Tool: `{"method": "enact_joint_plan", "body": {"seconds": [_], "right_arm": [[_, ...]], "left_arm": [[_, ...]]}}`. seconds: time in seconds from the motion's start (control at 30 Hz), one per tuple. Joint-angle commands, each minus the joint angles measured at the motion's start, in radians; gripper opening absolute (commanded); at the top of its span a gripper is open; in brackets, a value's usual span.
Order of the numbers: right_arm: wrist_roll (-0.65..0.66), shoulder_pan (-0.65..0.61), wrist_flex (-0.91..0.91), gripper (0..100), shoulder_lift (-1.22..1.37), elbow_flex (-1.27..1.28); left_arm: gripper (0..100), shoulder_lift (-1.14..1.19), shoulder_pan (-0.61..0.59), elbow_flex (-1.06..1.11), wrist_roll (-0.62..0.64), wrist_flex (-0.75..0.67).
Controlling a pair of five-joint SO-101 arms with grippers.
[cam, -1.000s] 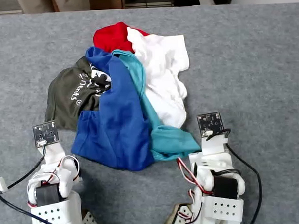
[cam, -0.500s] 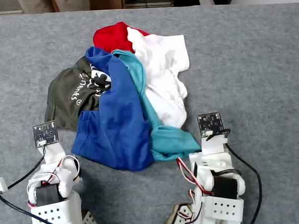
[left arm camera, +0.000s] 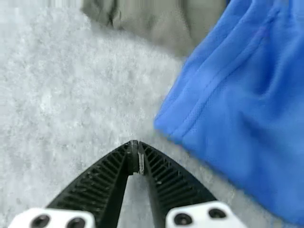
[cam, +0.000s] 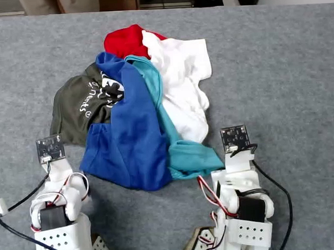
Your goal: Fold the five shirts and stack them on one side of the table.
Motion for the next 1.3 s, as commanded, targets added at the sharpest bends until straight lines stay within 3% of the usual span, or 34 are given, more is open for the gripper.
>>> {"method": "enact_joint_plan", "body": {"seconds": [0.0,0.17,0.33,0.43,0.6,0.67,0.93,1.27], "right_arm": [[-0.008,-0.010,0.003,0.5,-0.102,0.002],[-0.008,-0.010,0.003,0.5,-0.102,0.002],[-0.008,-0.010,0.003,0.5,-0.102,0.002],[-0.008,-0.010,0.003,0.5,-0.102,0.002],[-0.008,-0.010,0.003,0.5,-0.102,0.002],[-0.008,-0.010,0.003,0.5,-0.102,0.002],[-0.008,-0.010,0.003,0.5,-0.102,0.002],[-0.008,-0.010,0.003,0.5,-0.102,0.002]], "left_arm": [[2,-0.015,-0.038,-0.005,0.000,-0.319],[2,-0.015,-0.071,-0.015,0.002,-0.743],[2,-0.013,-0.044,-0.049,0.005,-0.934],[2,-0.012,-0.009,-0.146,0.009,-0.864],[2,-0.004,0.153,-0.316,0.106,-0.471],[2,0.028,0.221,-0.353,0.132,-0.381],[2,0.426,0.252,-0.474,0.221,-0.373],[2,1.211,0.252,-0.967,0.276,-0.364]]}}
